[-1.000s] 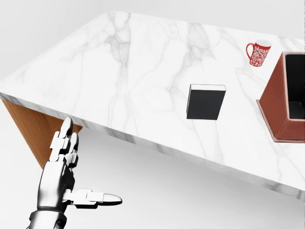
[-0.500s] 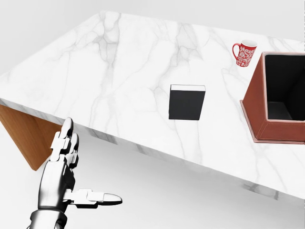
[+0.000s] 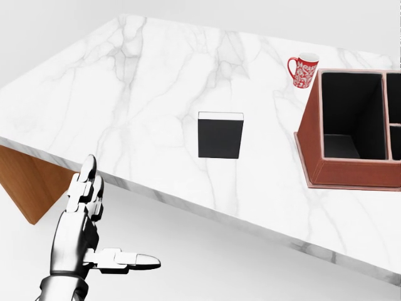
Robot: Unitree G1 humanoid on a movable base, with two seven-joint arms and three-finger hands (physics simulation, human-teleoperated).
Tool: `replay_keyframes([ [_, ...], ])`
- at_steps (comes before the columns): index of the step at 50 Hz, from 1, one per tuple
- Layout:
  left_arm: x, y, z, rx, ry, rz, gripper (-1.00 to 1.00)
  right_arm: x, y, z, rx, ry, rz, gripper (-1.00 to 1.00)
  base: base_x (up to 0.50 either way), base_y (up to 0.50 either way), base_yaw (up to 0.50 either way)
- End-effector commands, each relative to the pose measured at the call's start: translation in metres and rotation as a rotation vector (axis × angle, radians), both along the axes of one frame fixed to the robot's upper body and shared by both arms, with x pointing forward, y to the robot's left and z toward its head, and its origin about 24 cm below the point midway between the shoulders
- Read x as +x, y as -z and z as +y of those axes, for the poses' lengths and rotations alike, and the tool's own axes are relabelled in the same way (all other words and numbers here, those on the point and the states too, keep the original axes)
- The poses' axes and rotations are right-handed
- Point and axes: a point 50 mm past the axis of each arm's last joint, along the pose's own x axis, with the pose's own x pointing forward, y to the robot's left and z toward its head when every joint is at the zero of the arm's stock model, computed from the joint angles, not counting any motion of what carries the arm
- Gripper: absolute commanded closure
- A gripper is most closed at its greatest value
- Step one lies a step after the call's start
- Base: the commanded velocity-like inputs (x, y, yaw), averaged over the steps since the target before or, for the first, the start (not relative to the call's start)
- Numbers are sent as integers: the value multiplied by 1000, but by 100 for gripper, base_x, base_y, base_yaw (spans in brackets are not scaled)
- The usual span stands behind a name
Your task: Pick up the book and place it in the left compartment of the caddy.
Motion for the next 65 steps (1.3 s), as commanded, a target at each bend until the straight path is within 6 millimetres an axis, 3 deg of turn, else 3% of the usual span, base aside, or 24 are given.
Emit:
replay_keyframes([
  [1, 1, 1, 0, 0, 0, 5, -100, 1, 1, 0, 1, -4, 1, -100, 8, -19, 0],
  [65, 0, 0, -1, 4, 1, -1, -100, -2, -3, 1, -9, 4, -6, -100, 8, -19, 0],
])
